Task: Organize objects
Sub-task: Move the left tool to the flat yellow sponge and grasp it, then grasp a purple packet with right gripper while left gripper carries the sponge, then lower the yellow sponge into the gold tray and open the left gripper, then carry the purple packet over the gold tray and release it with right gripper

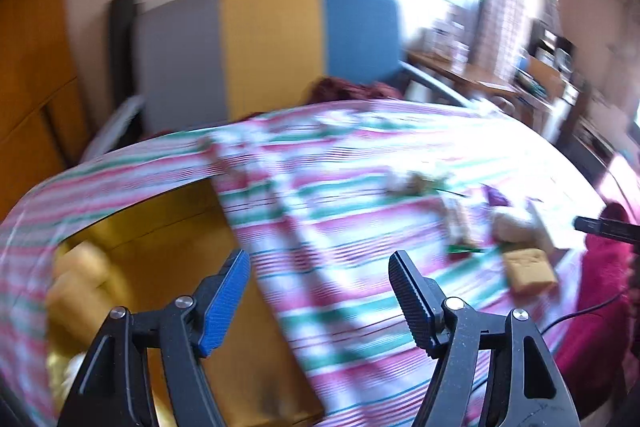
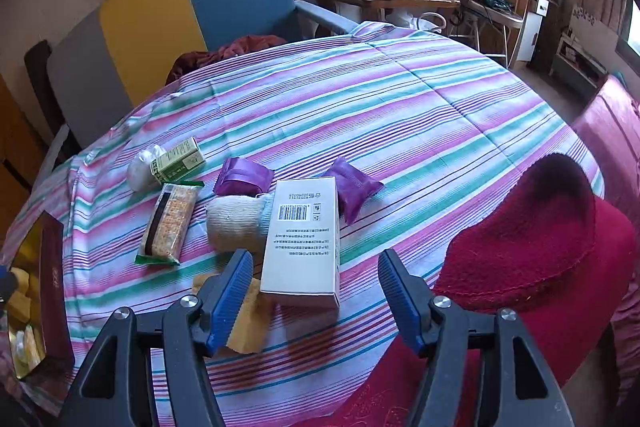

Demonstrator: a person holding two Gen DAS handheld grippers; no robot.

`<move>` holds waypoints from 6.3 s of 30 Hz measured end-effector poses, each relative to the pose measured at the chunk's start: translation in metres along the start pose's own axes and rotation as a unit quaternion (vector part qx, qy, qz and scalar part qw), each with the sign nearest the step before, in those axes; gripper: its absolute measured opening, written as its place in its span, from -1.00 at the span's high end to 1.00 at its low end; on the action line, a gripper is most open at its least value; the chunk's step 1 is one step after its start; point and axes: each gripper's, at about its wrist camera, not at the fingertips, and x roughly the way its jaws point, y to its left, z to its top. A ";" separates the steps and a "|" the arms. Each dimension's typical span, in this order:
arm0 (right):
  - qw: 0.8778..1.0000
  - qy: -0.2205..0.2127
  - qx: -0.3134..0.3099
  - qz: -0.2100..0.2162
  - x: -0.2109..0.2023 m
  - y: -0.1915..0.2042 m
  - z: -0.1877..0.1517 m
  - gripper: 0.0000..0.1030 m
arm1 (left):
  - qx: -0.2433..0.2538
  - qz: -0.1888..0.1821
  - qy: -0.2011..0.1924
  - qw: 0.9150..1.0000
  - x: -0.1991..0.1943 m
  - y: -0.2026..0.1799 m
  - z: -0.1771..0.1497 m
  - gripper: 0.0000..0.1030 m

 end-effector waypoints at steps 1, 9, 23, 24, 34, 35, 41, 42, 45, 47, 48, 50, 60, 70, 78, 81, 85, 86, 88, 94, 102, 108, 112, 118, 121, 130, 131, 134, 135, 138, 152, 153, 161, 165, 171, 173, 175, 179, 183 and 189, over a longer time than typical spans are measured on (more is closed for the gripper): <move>1.000 0.000 0.004 0.012 -0.001 -0.003 -0.001 -0.28 | 0.010 -0.015 0.005 1.000 0.007 -0.013 0.005 -0.41; 0.997 -0.012 0.048 0.061 0.000 -0.015 0.000 -0.28 | 0.056 -0.131 0.082 0.986 0.072 -0.119 0.016 -0.40; 0.992 -0.035 0.068 0.102 -0.004 -0.025 -0.002 -0.29 | 0.071 -0.223 0.157 0.960 0.121 -0.209 -0.004 -0.69; 0.992 -0.035 0.068 0.102 -0.003 -0.025 -0.002 -0.29 | 0.078 -0.223 0.159 0.959 0.124 -0.214 -0.006 -0.69; 0.995 0.000 0.039 0.092 0.005 -0.017 0.000 -0.29 | 0.076 -0.214 0.155 0.961 0.129 -0.200 -0.022 -0.29; 0.995 0.011 0.028 0.093 0.007 -0.013 0.001 -0.28 | 0.071 -0.210 0.154 0.963 0.127 -0.193 -0.023 -0.29; 0.995 0.050 -0.029 0.087 0.020 0.011 0.017 -0.28 | 0.082 -0.149 0.099 0.980 0.091 -0.136 -0.029 -0.29; 0.994 0.051 -0.036 0.085 0.023 0.017 0.022 -0.28 | 0.083 -0.140 0.095 0.982 0.087 -0.129 -0.031 -0.29; 0.994 0.062 -0.049 0.078 0.038 0.032 0.043 -0.28 | 0.069 -0.121 0.099 0.985 0.083 -0.101 -0.040 -0.29; 0.993 0.075 -0.045 0.077 0.056 0.040 0.057 -0.28 | 0.046 -0.113 0.115 0.986 0.092 -0.087 -0.048 -0.29; 0.993 0.080 -0.043 0.075 0.064 0.043 0.064 -0.28 | 0.028 -0.123 0.115 0.985 0.092 -0.080 -0.050 -0.29; 0.993 0.089 -0.045 0.064 0.084 0.051 0.077 -0.28 | 0.018 -0.125 0.111 0.986 0.093 -0.080 -0.051 -0.28; 0.987 0.149 -0.039 0.040 0.161 0.064 0.086 0.11 | 0.011 -0.130 0.112 0.985 0.100 -0.085 -0.050 -0.31; 0.984 0.133 -0.116 -0.003 0.163 0.074 0.077 0.19 | 0.010 -0.119 0.095 0.988 0.101 -0.088 -0.051 -0.29; 0.982 0.124 -0.139 -0.016 0.162 0.077 0.072 0.23 | 0.006 -0.081 0.061 0.995 0.076 -0.083 -0.045 -0.18; 0.982 0.122 -0.144 -0.017 0.161 0.078 0.071 0.24 | 0.000 -0.065 0.042 0.997 0.062 -0.075 -0.037 -0.18; 0.982 0.118 -0.148 -0.021 0.159 0.080 0.070 0.24 | -0.015 -0.042 0.028 0.999 0.043 -0.060 -0.031 -0.18; 0.982 0.116 -0.149 -0.022 0.158 0.081 0.070 0.23 | -0.018 -0.037 0.026 0.999 0.040 -0.056 -0.030 -0.18; 0.981 0.112 -0.154 -0.023 0.157 0.082 0.069 0.23 | -0.027 -0.026 0.020 0.999 0.032 -0.049 -0.030 -0.18; 0.982 0.091 -0.165 -0.016 0.149 0.094 0.069 0.23 | -0.047 -0.003 0.011 0.999 0.018 -0.029 -0.032 -0.19; 0.981 0.061 -0.182 0.010 0.139 0.104 0.070 0.24 | -0.065 0.017 0.007 0.998 0.006 -0.006 -0.039 -0.19; 0.982 0.050 -0.183 0.015 0.136 0.106 0.070 0.24 | -0.109 0.034 0.014 0.993 -0.006 0.036 -0.050 -0.19; 0.981 0.040 -0.188 0.020 0.131 0.110 0.070 0.23 | -0.163 0.073 0.019 0.984 -0.020 0.089 -0.067 -0.19; 0.980 0.029 -0.196 0.030 0.124 0.116 0.067 0.24 | -0.249 0.114 0.038 0.961 -0.032 0.172 -0.093 -0.19; 0.979 0.026 -0.197 0.032 0.123 0.117 0.067 0.24 | -0.264 0.139 0.044 0.954 -0.033 0.194 -0.099 -0.19; 0.979 0.022 -0.200 0.033 0.123 0.118 0.068 0.23 | -0.244 0.199 0.073 0.946 -0.010 0.228 -0.105 -0.35; 0.979 0.022 -0.200 0.032 0.123 0.118 0.068 0.23 | -0.249 0.198 0.073 0.945 -0.012 0.231 -0.108 -0.39; 0.979 0.022 -0.201 0.030 0.124 0.118 0.068 0.23 | -0.263 0.194 0.063 0.943 -0.020 0.234 -0.113 -0.45; 0.979 0.023 -0.201 0.030 0.124 0.117 0.068 0.23 | -0.262 0.194 0.058 0.944 -0.025 0.234 -0.116 -0.46; 0.980 0.020 -0.198 0.027 0.122 0.116 0.067 0.23 | -0.260 0.200 0.049 0.944 -0.035 0.230 -0.122 -0.54; 0.967 -0.001 -0.243 0.073 0.083 0.175 0.040 0.24 | -0.259 0.194 0.023 0.946 -0.063 0.210 -0.134 -0.54; 0.965 -0.002 -0.250 0.083 0.079 0.185 0.035 0.23 | -0.255 0.198 0.022 0.946 -0.065 0.208 -0.134 -0.54; 0.934 -0.010 -0.301 0.192 0.032 0.271 -0.012 0.24 | -0.237 0.212 0.015 0.948 -0.074 0.200 -0.135 -0.54; 0.907 -0.007 -0.338 0.250 0.005 0.315 -0.043 0.24 | -0.236 0.217 0.013 0.947 -0.078 0.199 -0.136 -0.54; 0.868 0.028 -0.401 0.292 -0.005 0.373 -0.101 0.23 | -0.238 0.221 0.009 0.946 -0.083 0.200 -0.138 -0.54; 0.861 0.041 -0.412 0.296 -0.001 0.385 -0.117 0.23 | -0.240 0.222 0.008 0.945 -0.084 0.201 -0.139 -0.54; 0.854 0.057 -0.423 0.297 0.005 0.397 -0.131 0.23 | -0.241 0.223 0.008 0.944 -0.085 0.202 -0.140 -0.54; 0.850 0.081 -0.435 0.287 0.019 0.413 -0.153 0.22 | -0.245 0.226 0.006 0.943 -0.087 0.204 -0.141 -0.54; 0.846 0.096 -0.436 0.292 0.024 0.420 -0.162 0.19 | -0.248 0.229 0.008 0.941 -0.087 0.206 -0.142 -0.54; 0.835 0.133 -0.422 0.327 0.029 0.424 -0.172 0.09 | -0.254 0.234 0.010 0.938 -0.087 0.210 -0.144 -0.54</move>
